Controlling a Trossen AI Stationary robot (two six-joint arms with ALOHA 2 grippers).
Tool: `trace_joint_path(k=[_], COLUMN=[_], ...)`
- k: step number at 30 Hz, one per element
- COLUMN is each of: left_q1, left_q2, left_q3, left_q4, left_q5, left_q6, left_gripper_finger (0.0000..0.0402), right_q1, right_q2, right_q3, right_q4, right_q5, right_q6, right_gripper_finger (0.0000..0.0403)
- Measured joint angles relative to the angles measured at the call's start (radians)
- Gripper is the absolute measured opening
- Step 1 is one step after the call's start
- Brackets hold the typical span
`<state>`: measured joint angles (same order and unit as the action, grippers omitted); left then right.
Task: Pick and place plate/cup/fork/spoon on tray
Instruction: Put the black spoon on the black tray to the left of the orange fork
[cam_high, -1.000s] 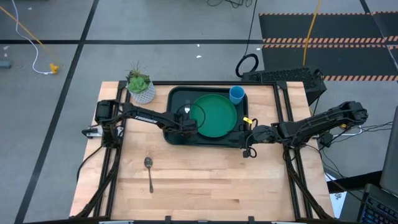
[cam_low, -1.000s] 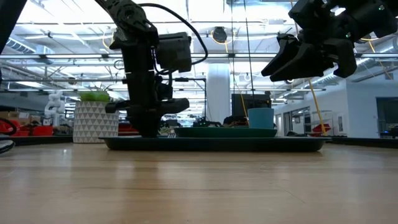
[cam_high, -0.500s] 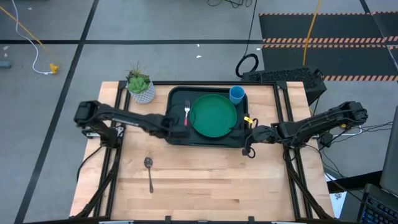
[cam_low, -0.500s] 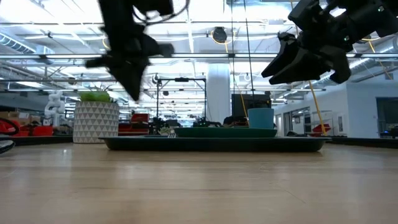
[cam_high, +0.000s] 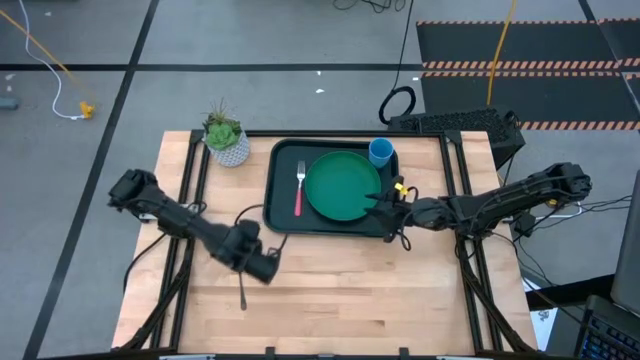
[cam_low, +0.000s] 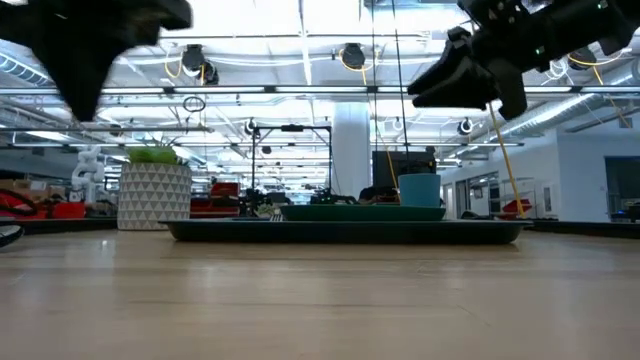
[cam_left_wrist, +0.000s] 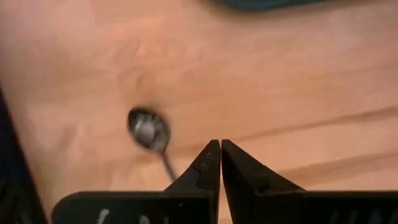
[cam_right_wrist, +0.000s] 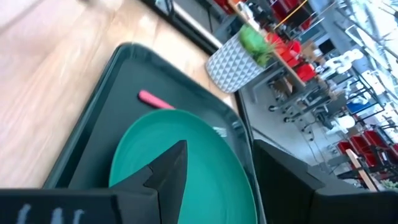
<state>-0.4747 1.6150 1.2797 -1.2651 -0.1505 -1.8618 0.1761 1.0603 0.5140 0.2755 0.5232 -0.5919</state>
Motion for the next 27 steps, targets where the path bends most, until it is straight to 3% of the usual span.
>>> trace_joint_path(k=[8,15,21,27], left_q1=[-0.151,-0.217,-0.227,-0.226], left_q2=[0.002,0.002,0.002,0.002], left_q3=[-0.018,-0.09,-0.179,-0.282], left_q4=[-0.016,0.045,0.143,0.247], left_q5=[0.001,0.016,0.016,0.015], left_q6=[-0.235,-0.417,-0.452,-0.501], left_gripper_finger=[0.0027,0.0104,0.0153,0.0159], right_q1=[0.0,0.0,0.0,0.002], right_q2=[0.0,0.0,0.0,0.0], right_q3=[0.0,0.0,0.0,0.0], right_q4=[0.059,0.058,0.091,0.125], right_q5=[-0.002,-0.005,-0.098,-0.164], right_q6=[0.065,0.178,0.214,0.249], right_gripper_finger=[0.0173,0.0173,0.0173,0.0173])
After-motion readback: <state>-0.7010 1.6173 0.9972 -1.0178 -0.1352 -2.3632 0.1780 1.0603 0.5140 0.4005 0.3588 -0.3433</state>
